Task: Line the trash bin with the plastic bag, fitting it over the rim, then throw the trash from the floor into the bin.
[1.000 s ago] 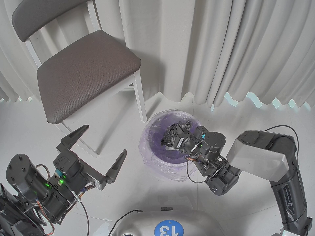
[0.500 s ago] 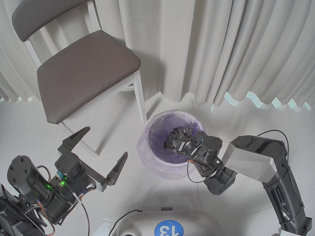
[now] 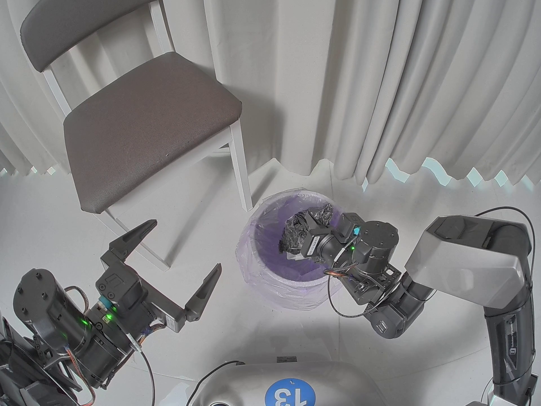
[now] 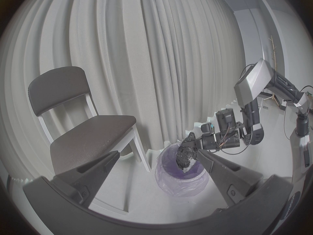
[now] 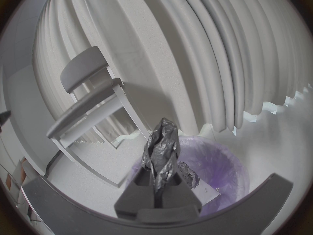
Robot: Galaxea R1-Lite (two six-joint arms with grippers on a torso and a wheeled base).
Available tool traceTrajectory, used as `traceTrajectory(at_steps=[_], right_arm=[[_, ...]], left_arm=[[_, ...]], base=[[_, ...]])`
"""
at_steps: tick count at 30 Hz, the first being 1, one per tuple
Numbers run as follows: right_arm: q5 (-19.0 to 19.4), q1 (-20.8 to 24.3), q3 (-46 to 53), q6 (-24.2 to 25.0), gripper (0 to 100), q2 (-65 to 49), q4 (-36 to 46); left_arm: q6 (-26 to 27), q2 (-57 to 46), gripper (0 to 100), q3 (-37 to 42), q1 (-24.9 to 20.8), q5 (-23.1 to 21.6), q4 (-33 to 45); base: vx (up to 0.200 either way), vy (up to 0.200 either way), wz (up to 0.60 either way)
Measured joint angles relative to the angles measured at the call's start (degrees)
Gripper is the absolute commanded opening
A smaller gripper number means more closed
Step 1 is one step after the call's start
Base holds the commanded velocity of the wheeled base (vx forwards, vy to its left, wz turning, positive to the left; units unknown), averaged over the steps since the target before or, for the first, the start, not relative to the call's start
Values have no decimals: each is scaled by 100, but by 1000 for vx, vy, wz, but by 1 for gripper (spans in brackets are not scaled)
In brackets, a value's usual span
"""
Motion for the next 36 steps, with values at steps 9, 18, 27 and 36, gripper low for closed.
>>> traceTrajectory(at_steps=[9,18,27,36], right_arm=[[2,55,33,0,0,-208,-117],[13,73,22,4,0,-200,-150],[22,129,11,12,100,-118,-152],[27,46,-30,-2,100,-62,-99]], left_arm=[[0,11,100,0,0,1,5],[0,11,100,-1,2,1,2],[0,11,100,-1,2,1,2],[0,9,100,10,5,0,2]], base=[[0,0,0],[0,0,0],[0,0,0],[0,0,0]])
